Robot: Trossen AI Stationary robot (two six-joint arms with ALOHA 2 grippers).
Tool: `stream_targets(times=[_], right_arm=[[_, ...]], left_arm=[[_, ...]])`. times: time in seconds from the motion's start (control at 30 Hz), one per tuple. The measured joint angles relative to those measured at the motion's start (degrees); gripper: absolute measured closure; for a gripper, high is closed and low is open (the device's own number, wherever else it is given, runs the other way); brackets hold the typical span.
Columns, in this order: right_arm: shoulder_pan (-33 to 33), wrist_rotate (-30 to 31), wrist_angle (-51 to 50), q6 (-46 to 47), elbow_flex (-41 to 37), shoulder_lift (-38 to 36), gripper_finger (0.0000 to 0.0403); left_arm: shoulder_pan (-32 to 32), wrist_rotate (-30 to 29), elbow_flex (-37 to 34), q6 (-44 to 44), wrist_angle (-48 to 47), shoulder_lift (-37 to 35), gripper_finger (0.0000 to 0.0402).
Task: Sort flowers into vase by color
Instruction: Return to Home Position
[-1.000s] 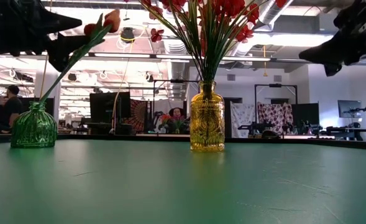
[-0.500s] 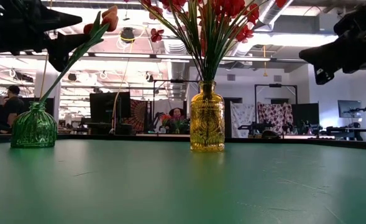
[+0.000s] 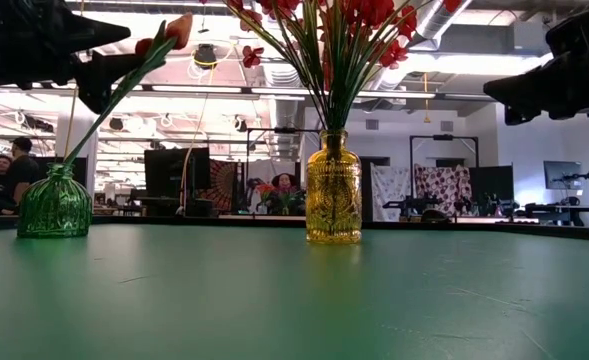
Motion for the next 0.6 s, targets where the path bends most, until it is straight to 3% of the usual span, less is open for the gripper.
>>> stream_targets(times=[0.37,0.6], right_arm=[[0.00,1.90,0.05,-0.28,-0.04,-0.01,0.0371],[0.00,3.47,0.37,-0.26,-0.07,-0.02,0.0370]], left_arm=[[-0.01,5.93,0.00,6.56,-2.32,0.00,0.0212],[0.01,3.79,-0.03,7.76,-11.61,0.00,0.0212]])
